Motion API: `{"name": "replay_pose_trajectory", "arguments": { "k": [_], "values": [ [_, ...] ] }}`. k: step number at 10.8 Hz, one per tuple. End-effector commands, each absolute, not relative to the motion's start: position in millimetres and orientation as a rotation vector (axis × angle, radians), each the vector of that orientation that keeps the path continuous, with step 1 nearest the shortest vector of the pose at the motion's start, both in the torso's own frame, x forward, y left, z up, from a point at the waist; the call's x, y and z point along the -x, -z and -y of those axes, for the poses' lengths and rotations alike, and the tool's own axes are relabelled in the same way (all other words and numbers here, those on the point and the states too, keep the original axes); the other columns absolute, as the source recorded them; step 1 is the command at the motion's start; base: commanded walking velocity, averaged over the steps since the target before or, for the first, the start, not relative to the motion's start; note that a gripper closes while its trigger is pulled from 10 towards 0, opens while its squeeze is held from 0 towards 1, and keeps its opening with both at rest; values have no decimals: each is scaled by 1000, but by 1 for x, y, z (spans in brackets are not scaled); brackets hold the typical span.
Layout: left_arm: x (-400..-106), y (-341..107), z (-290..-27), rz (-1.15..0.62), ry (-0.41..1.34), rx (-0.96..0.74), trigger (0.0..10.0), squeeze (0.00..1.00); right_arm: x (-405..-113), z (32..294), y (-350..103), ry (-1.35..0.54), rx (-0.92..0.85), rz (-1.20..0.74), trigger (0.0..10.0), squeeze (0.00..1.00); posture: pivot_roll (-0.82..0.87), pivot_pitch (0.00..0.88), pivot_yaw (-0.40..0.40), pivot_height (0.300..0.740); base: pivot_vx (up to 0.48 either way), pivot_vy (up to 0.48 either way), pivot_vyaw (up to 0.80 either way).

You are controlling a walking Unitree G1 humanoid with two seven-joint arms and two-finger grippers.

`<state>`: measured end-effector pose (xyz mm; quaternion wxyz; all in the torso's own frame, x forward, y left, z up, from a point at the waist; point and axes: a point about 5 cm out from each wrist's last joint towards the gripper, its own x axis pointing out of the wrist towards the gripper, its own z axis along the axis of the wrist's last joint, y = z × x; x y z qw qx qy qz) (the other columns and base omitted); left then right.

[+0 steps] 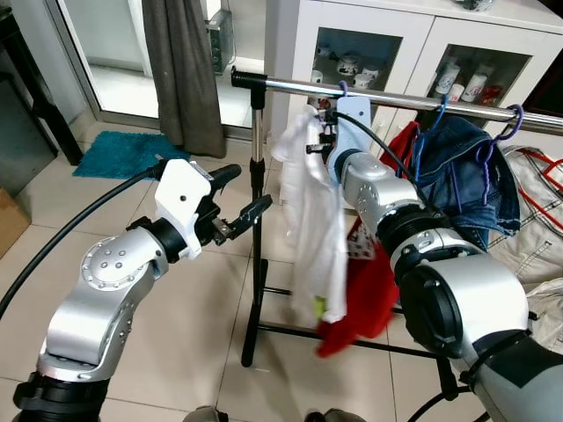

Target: Hang hanger

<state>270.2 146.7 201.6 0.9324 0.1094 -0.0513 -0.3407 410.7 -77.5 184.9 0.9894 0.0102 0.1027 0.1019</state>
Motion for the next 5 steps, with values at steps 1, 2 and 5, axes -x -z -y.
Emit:
{"name": "replay_pose_trajectory", "arguments": {
  "k": [1,2,5],
  "values": [
    [-272,-202,-146,103,683,-232,10000,0,-410,81,-181,-220,-37,-202,10000,1000,38,102,-67,740,0,0,0],
    [-274,-200,-146,93,668,-231,10000,0,-410,84,-182,-240,-56,-177,10000,1000,30,96,-61,740,0,0,0],
    [-276,-184,-150,45,594,-198,10000,0,-387,112,-181,-412,-155,-57,10000,1000,-5,72,-20,740,0,0,0]
  ]
}}
